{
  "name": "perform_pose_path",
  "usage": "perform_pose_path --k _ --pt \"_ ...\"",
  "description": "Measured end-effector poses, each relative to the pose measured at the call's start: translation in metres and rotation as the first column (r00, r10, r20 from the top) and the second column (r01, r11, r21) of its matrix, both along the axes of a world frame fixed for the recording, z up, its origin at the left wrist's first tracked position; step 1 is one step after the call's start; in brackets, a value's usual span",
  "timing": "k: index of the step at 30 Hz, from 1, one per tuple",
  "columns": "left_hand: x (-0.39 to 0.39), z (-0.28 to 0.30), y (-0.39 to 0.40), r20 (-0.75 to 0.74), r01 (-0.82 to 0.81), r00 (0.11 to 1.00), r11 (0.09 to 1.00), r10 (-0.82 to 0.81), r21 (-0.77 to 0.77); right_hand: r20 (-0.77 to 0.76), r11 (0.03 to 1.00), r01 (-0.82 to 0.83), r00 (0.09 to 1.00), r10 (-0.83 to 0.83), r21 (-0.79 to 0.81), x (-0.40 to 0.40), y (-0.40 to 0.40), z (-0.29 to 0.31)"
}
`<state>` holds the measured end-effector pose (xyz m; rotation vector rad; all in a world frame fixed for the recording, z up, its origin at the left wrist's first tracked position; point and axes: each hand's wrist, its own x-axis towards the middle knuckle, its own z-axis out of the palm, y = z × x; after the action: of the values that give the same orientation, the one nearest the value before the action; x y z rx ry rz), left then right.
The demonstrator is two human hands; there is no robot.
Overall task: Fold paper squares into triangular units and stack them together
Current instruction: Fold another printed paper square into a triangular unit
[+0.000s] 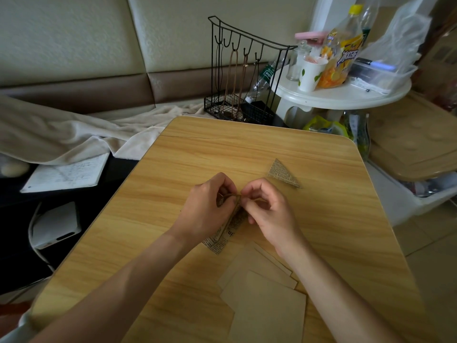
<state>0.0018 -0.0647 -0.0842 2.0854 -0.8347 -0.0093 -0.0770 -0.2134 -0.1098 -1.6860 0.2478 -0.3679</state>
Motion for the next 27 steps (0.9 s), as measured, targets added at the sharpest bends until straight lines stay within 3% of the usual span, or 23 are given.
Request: perform_pose_path --k 9,19,27 --pt "0.0013 0.0002 0.0007 0.028 -0.006 1.000 1.000 0.006 0.020 -0.039 0.999 0.026 0.999 -0.025 0.022 0.0005 0.0007 0.0004" --pt "0.0009 0.0041 0.0008 -0.066 -0.063 0.996 0.998 0.063 0.008 -0.071 0.998 0.051 0.996 -0.049 0.026 0.0026 -0.0004 -0.0031" --pt "0.0017 0.0023 0.0013 -0.040 -0.039 0.998 0.999 0.038 -0.010 -0.041 0.998 0.009 0.999 -0.012 -0.068 0.0017 -0.0027 -0.0044"
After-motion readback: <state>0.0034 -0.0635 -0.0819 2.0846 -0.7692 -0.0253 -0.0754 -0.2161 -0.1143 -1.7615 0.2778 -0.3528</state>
